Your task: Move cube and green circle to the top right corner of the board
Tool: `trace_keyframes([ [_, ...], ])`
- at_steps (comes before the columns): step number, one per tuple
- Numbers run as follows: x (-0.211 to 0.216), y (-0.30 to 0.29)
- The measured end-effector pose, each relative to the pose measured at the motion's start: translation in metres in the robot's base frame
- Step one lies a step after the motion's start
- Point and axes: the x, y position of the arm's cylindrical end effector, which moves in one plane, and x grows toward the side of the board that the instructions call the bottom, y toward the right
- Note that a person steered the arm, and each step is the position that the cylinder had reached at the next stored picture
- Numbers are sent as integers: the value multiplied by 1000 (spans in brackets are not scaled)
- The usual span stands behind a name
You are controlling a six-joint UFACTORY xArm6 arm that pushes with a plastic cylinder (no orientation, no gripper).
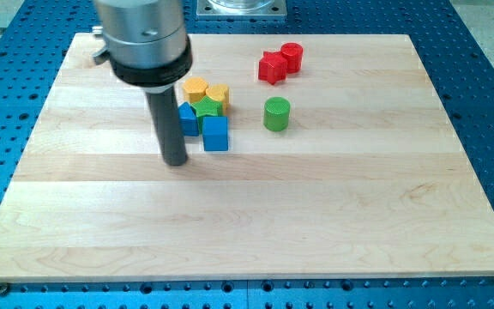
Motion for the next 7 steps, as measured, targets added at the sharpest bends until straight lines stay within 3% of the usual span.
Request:
trace_keyframes([
  [1, -12, 6],
  [2, -10, 61],
  [4, -79, 125],
  [5, -89, 145],
  [6, -62, 118],
  [7, -69, 131],
])
